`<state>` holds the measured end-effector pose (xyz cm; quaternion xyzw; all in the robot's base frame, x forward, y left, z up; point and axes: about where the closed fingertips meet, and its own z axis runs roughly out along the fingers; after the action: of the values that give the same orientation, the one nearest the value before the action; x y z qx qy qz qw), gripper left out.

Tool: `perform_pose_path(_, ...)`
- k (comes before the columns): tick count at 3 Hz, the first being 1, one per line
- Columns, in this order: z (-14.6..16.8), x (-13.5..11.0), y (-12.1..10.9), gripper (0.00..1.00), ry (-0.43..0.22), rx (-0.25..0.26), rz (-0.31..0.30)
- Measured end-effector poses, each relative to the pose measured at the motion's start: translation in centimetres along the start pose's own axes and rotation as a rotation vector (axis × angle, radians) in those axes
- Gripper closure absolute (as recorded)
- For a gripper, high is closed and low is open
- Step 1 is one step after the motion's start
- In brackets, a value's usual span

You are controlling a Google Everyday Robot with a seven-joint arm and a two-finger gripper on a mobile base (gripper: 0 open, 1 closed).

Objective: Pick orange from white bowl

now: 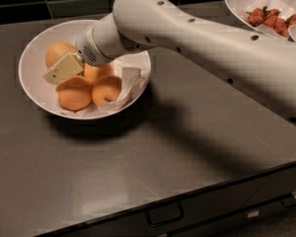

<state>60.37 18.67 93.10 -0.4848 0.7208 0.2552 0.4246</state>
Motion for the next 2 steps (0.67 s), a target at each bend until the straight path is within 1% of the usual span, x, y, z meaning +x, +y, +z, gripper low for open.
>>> perform_pose_path(1, 0.74, -0.13, -0.12, 0.12, 0.026, 0.012, -0.001)
perform_pose_path(2, 1.06, -0.53, -0.22, 0.12, 0.035, 0.031, 0.0)
